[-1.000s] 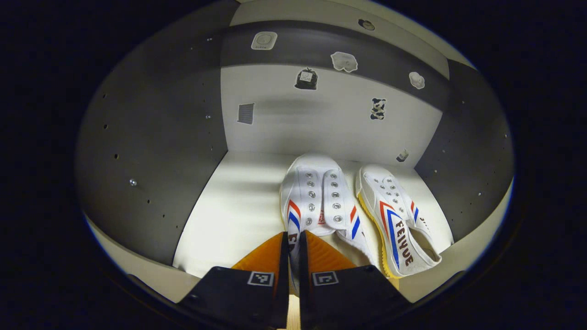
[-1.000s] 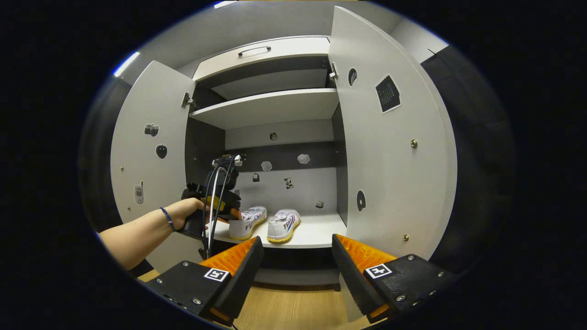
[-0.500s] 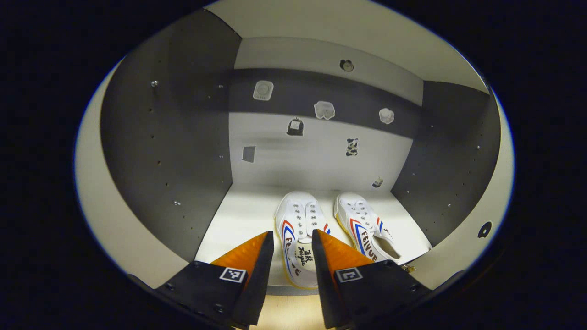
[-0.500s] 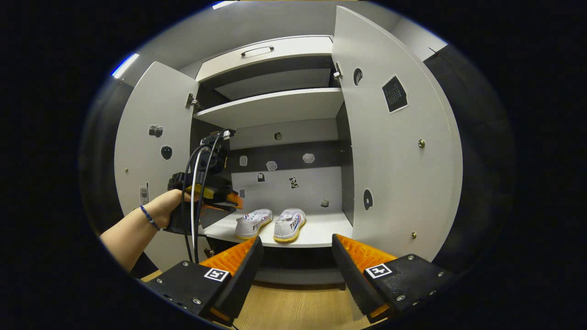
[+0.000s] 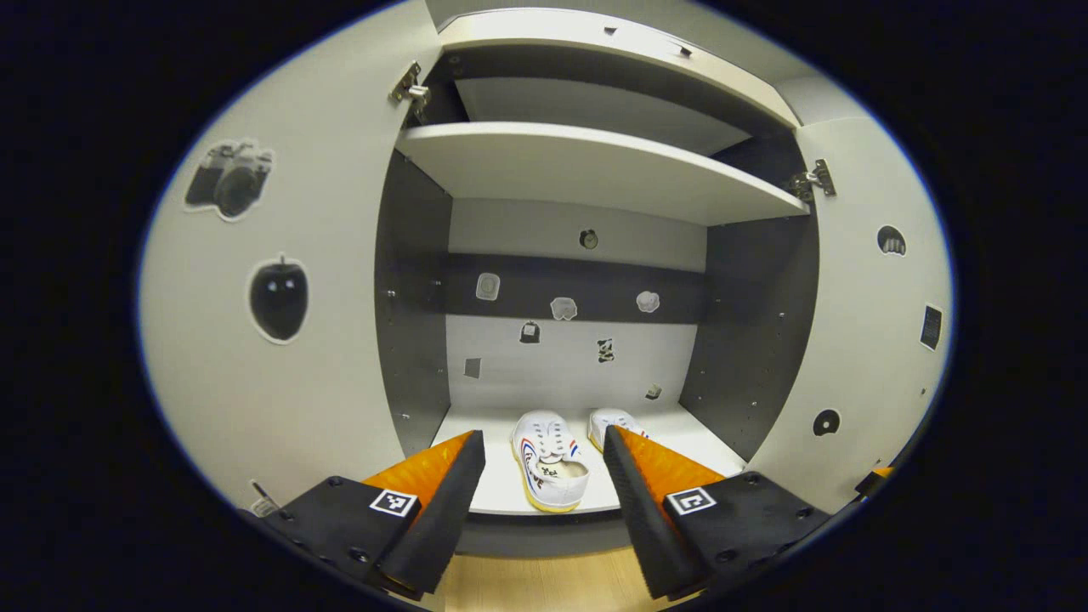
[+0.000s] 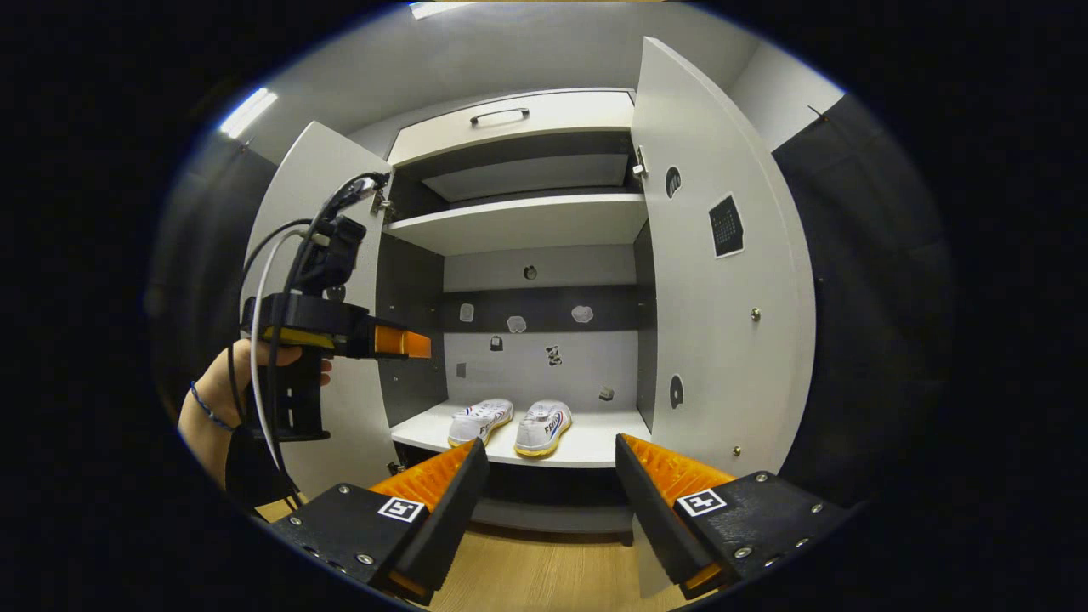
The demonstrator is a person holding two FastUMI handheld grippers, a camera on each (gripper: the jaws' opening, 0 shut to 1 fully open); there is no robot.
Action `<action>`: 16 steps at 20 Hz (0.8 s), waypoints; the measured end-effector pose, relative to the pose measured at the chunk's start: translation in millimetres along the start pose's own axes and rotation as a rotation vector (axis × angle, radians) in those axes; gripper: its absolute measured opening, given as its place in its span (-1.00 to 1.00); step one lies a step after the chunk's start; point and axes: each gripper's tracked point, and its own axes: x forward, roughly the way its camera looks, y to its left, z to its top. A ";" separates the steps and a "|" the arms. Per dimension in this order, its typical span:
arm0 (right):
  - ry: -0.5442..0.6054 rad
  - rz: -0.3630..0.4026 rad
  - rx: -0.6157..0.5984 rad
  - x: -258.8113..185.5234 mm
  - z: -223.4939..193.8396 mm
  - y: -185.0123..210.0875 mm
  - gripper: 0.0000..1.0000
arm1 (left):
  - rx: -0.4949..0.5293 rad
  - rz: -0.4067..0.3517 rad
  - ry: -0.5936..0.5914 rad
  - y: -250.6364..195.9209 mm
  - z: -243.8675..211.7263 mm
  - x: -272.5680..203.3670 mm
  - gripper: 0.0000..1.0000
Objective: Grab one shoe with the right hand and put it into the shoe cabinet, grab the other shoe with the left hand and put it into the shoe cabinet; then close the right door with the right hand and the left door with the left hand.
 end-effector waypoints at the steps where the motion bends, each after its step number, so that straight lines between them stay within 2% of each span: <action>1: -0.006 0.000 0.006 -4.9 2.8 -0.7 0.85 | 0.003 0.000 -0.030 0.1 7.1 -14.4 0.96; 5: -0.017 -0.014 -0.002 -26.8 13.0 -7.1 0.84 | 0.021 0.024 -0.105 9.2 15.8 -67.1 0.96; 8: -0.029 -0.039 -0.011 -43.2 21.7 -17.6 0.84 | 0.012 0.034 -0.116 18.1 9.2 -101.8 0.96; 16: -0.037 -0.169 -0.071 -79.9 24.6 -94.4 0.84 | 0.036 0.074 -0.148 43.0 -11.1 -161.0 0.96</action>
